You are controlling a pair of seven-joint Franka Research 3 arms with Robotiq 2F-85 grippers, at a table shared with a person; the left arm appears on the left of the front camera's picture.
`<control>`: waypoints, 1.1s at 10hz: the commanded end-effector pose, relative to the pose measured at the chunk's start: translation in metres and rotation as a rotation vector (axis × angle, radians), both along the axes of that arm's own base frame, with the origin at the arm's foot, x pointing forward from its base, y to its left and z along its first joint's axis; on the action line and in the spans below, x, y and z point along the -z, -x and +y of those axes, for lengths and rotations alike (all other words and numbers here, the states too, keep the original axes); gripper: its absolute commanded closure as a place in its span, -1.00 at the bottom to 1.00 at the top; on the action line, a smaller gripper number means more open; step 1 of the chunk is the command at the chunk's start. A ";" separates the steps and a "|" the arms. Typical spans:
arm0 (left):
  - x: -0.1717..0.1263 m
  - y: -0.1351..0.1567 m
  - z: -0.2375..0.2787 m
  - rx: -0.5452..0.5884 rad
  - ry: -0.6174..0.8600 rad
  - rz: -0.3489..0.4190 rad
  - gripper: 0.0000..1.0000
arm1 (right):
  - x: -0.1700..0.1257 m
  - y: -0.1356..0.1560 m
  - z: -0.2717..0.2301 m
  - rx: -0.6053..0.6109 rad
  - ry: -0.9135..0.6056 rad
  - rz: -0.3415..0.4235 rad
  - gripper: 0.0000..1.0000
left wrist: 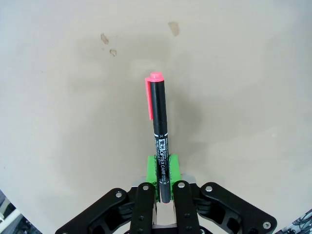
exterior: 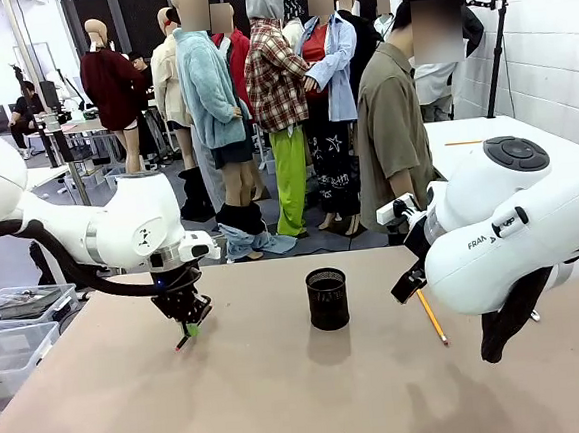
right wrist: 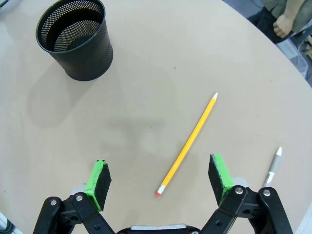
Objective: Place the pens into the pen holder.
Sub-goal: Pick up a writing instrument from the table and place it into the Pen holder.
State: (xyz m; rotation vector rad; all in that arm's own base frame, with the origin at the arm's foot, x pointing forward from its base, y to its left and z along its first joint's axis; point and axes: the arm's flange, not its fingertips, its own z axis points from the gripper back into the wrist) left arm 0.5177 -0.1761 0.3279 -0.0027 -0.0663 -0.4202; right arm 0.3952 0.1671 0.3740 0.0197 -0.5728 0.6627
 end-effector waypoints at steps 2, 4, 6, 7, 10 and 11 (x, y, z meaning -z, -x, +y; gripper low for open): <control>-0.032 0.033 0.017 0.128 0.182 -0.164 1.00 | 0.000 0.000 0.000 0.000 0.000 0.001 -1.00; -0.060 0.045 0.017 0.276 0.387 -0.343 1.00 | 0.000 0.000 0.000 0.000 0.000 0.001 -1.00; -0.079 0.042 0.008 0.467 0.586 -0.463 1.00 | 0.000 0.000 0.000 0.000 0.000 0.001 -1.00; -0.087 0.036 -0.002 0.552 0.668 -0.514 1.00 | 0.000 0.000 0.000 0.000 0.000 0.001 -1.00; -0.100 0.016 -0.035 0.738 0.843 -0.585 1.00 | 0.000 0.000 0.000 0.000 0.000 0.001 -1.00; -0.101 0.011 -0.052 0.776 0.885 -0.595 1.00 | 0.000 0.000 0.000 0.000 0.000 0.001 -1.00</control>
